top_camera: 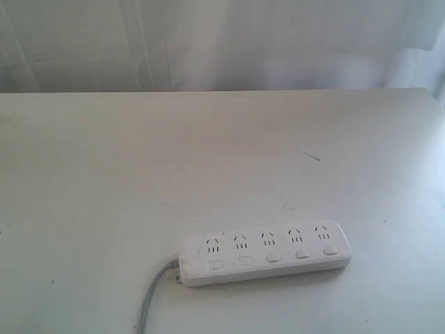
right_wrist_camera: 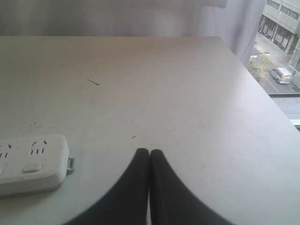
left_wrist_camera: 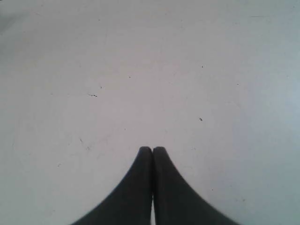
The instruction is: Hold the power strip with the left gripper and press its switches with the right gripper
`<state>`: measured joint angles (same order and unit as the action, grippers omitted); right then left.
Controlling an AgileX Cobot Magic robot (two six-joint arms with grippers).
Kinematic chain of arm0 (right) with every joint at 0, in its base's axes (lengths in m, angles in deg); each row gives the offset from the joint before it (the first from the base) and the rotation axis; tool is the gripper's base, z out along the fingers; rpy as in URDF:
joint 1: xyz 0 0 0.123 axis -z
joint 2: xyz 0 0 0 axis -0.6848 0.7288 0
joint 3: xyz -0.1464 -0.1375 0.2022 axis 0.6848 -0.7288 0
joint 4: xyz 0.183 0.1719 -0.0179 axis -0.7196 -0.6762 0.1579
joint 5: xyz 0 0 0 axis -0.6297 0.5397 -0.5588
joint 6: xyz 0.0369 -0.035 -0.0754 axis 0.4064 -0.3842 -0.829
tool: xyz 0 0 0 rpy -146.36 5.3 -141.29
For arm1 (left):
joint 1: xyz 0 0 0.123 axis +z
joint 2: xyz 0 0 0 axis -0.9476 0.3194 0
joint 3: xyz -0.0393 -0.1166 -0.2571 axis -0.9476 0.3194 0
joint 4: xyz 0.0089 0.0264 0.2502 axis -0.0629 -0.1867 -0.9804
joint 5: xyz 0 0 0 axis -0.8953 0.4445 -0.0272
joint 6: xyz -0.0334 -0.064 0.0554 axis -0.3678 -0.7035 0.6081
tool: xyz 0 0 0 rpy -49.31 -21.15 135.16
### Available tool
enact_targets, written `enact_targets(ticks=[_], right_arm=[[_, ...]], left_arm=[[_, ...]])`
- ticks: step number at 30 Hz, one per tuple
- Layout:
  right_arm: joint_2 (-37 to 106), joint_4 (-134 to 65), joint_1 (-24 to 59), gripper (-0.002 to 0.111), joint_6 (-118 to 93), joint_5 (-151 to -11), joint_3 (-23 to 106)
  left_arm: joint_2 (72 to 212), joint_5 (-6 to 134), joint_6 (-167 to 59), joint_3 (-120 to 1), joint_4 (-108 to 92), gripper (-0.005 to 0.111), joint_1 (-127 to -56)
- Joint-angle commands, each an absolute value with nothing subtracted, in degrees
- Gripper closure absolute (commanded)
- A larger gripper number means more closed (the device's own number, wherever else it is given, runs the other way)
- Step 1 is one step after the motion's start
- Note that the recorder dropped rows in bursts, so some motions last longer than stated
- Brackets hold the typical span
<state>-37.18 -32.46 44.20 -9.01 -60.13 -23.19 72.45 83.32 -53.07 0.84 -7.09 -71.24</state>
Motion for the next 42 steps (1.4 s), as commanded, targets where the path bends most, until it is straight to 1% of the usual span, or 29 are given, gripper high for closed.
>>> enact_targets(ticks=[1,20,23,25,27,28,29,32,33,38,40,42], right_arm=[[-37.4,-32.4,44.4,0.108,-9.5,-60.4,-23.3],[-37.4,-32.4,44.4,0.108,-9.5,-60.4,-23.3],[-37.4,-32.4,44.4,0.108,-9.5,-60.4,-23.3],[-37.4,-32.4,44.4,0.108,-9.5,-60.4,-23.3],[-37.4,-32.4,44.4,0.108,-9.5,-60.4,-23.3],[-37.4,-32.4,44.4,0.108,-9.5,-60.4,-23.3],[-37.4,-32.4,44.4,0.108,-9.5,-60.4,-23.3],[-37.4,-32.4,44.4,0.108,-9.5,-60.4,-23.3],[-37.4,-32.4,44.4,0.108,-9.5,-60.4,-23.3],[-37.4,-32.4,44.4,0.108,-9.5,-60.4,-23.3],[-37.4,-32.3,44.4,0.108,-9.5,-60.4,-23.3],[-37.4,-32.3,44.4,0.108,-9.5,-60.4,-23.3]], left_arm=[[72.2,84.6,-53.5,1.4,-6.7,0.107,-71.6],[72.2,84.2,-49.4,1.4,-8.6,0.107,-71.6],[72.2,74.9,-51.3,1.4,-5.8,0.107,-71.6],[72.2,63.8,-56.4,1.4,2.5,0.107,-71.6],[72.2,56.7,-63.7,1.0,9.9,0.107,-71.6],[72.2,57.2,-67.1,-0.1,9.4,0.107,-71.6],[72.2,60.5,-68.7,-1.3,7.9,0.107,-71.6],[72.2,79.3,-63.9,-8.8,5.3,0.107,-71.6],[72.2,82.0,-61.0,-10.4,6.8,0.107,-71.6],[72.2,86.7,-45.6,-17.2,20.9,0.107,-71.6],[72.2,90.5,-38.0,-20.0,26.3,0.107,-71.6],[72.2,95.5,-34.7,-23.0,27.3,0.107,-71.6]])
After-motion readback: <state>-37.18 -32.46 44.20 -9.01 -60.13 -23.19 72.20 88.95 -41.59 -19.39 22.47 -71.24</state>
